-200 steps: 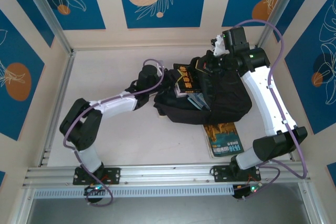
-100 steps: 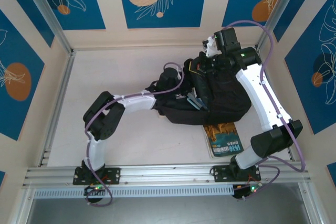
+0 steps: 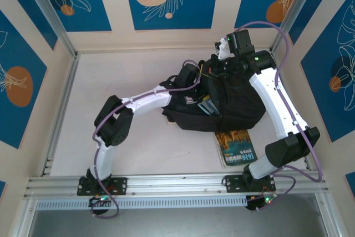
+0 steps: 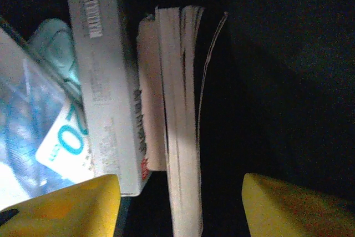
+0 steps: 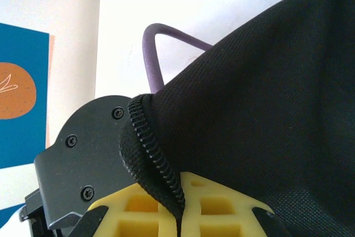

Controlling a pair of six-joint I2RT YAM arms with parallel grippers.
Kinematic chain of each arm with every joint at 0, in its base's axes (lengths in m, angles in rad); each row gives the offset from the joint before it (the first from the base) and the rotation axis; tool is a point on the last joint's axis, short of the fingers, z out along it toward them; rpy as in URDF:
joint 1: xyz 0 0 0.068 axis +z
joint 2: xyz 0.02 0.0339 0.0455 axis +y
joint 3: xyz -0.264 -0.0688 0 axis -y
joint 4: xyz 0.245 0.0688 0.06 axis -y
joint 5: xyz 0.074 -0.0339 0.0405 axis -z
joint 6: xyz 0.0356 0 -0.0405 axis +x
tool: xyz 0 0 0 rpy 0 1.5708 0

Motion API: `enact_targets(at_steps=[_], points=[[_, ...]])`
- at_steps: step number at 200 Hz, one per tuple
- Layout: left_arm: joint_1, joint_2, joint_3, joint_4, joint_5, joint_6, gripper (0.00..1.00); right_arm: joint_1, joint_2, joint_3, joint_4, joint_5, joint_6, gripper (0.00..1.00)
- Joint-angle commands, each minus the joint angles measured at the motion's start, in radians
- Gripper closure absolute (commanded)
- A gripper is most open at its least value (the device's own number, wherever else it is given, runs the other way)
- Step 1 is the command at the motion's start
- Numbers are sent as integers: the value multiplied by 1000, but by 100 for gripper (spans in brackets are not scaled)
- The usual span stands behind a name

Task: Pack the student bag
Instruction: Place the book in the student bag, then close the student bag at the top-right of the table.

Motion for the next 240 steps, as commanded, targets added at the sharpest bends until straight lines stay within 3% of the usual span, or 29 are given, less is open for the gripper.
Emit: enact_targets(at_steps=[1, 59, 109, 125, 156, 211, 240], points=[[15, -112, -34, -73, 50, 115, 39, -5, -49, -20, 1, 24, -17, 100], [71, -347, -127, -262, 26, 324, 37, -7, -84, -49, -68, 256, -26, 100], [131, -504, -264, -288, 70, 372, 37, -7, -110, -78, -103, 458, -6, 100], [165, -544, -309, -294, 71, 370, 37, -29, -100, -59, -94, 445, 9, 100], [235, -593, -344, -345, 72, 378, 37, -63, -33, 91, -79, 432, 23, 100], [315, -657, -362, -415, 11, 410, 37, -103, 211, 496, -105, 624, -27, 100], [329, -685, -386, -431, -1, 414, 36, -118, 325, 622, -95, 667, -71, 100]])
